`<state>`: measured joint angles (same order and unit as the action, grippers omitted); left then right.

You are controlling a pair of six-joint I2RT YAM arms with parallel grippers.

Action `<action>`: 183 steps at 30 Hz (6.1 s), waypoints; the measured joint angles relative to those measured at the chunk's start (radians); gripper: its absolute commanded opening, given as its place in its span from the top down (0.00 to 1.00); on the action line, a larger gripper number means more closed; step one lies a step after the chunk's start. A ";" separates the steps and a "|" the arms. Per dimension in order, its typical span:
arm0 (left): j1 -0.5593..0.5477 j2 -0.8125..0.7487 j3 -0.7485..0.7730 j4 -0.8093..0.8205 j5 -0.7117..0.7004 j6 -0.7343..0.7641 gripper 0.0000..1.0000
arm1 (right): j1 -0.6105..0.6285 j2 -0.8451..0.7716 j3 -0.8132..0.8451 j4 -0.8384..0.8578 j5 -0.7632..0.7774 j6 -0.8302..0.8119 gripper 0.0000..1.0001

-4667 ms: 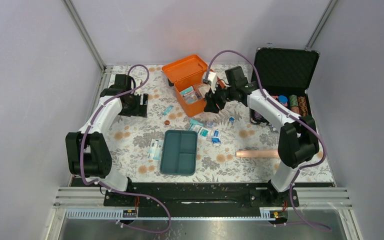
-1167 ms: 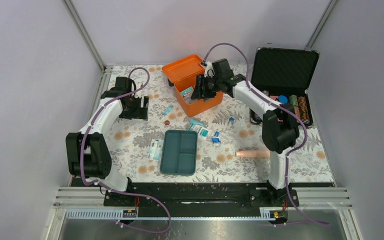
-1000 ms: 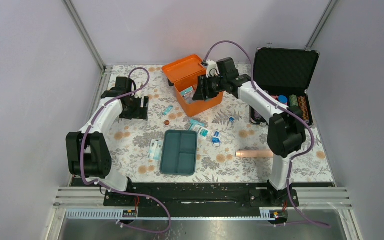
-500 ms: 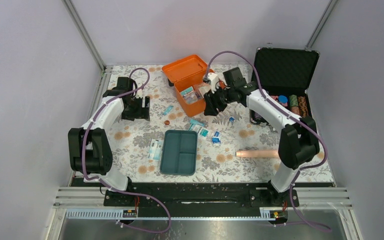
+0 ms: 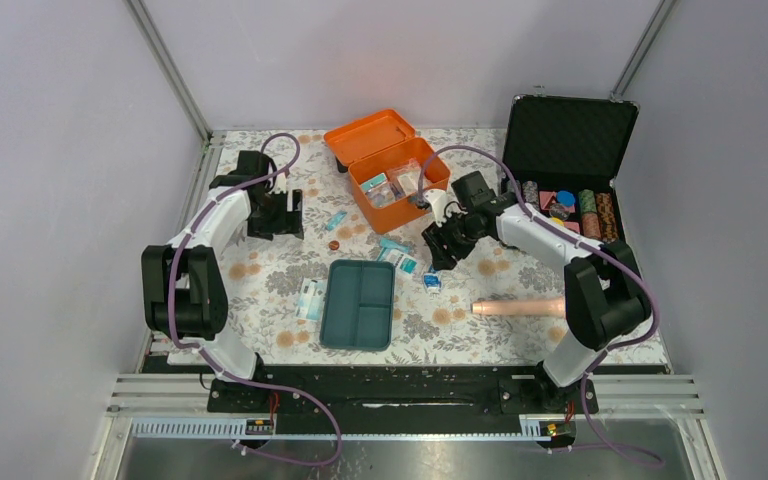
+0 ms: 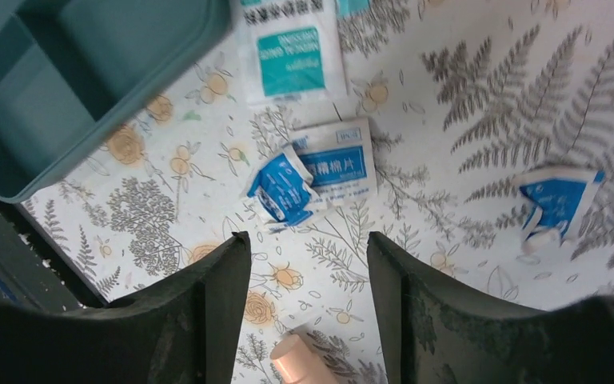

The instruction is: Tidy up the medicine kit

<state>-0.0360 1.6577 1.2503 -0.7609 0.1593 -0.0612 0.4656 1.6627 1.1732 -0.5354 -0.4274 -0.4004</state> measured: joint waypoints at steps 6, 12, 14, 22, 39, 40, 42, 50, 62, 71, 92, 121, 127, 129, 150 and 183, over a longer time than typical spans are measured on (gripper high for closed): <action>0.000 0.000 0.003 0.002 0.000 0.000 0.23 | 0.000 0.009 -0.062 0.034 0.056 0.134 0.47; 0.000 -0.005 -0.004 0.013 -0.002 0.001 0.22 | 0.004 0.069 -0.056 0.047 0.090 0.195 0.50; 0.000 -0.012 -0.010 0.016 -0.002 0.001 0.22 | 0.010 0.093 -0.045 0.039 0.096 0.196 0.50; 0.000 -0.030 -0.014 0.023 -0.004 0.001 0.22 | 0.074 0.171 0.031 -0.020 0.111 0.180 0.62; 0.000 -0.087 -0.014 0.041 -0.005 0.000 0.22 | 0.128 0.191 0.069 -0.072 0.203 0.092 1.00; 0.000 -0.095 -0.014 0.042 -0.001 0.001 0.22 | 0.128 0.162 0.069 -0.081 0.198 0.071 1.00; 0.000 -0.114 -0.013 0.051 0.011 0.002 0.22 | 0.128 0.085 0.069 -0.096 0.188 0.031 1.00; -0.021 -0.215 -0.005 0.167 0.161 0.048 0.21 | 0.096 -0.109 0.140 -0.146 0.114 -0.069 1.00; -0.212 -0.293 0.034 0.312 0.402 0.182 0.01 | 0.068 -0.117 0.307 -0.128 -0.009 -0.172 1.00; -0.224 -0.293 0.034 0.325 0.362 0.097 0.01 | 0.061 -0.094 0.347 0.175 0.037 -0.119 1.00; -0.193 -0.314 -0.063 0.369 0.397 -0.003 0.05 | 0.051 0.090 0.410 0.411 0.121 0.124 1.00; -0.035 -0.293 -0.207 0.357 0.114 -0.131 0.05 | 0.042 0.129 0.325 0.208 0.114 0.088 0.48; 0.016 -0.238 -0.207 0.343 0.114 -0.153 0.11 | 0.042 0.235 0.430 0.207 0.063 0.014 0.53; 0.024 -0.215 -0.207 0.337 0.116 -0.158 0.14 | 0.042 0.238 0.439 0.194 0.014 -0.008 0.54; -0.111 -0.194 -0.296 0.261 0.184 -0.072 0.35 | 0.117 -0.012 -0.011 0.187 -0.089 0.106 0.31; 0.162 -0.235 -0.212 0.292 0.157 -0.177 0.25 | 0.472 0.351 0.176 0.319 0.327 0.665 0.49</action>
<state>0.1261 1.4223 1.0382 -0.4690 0.3161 -0.2382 0.9371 2.0132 1.3495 -0.2165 -0.1009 0.2642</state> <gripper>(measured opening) 0.742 0.516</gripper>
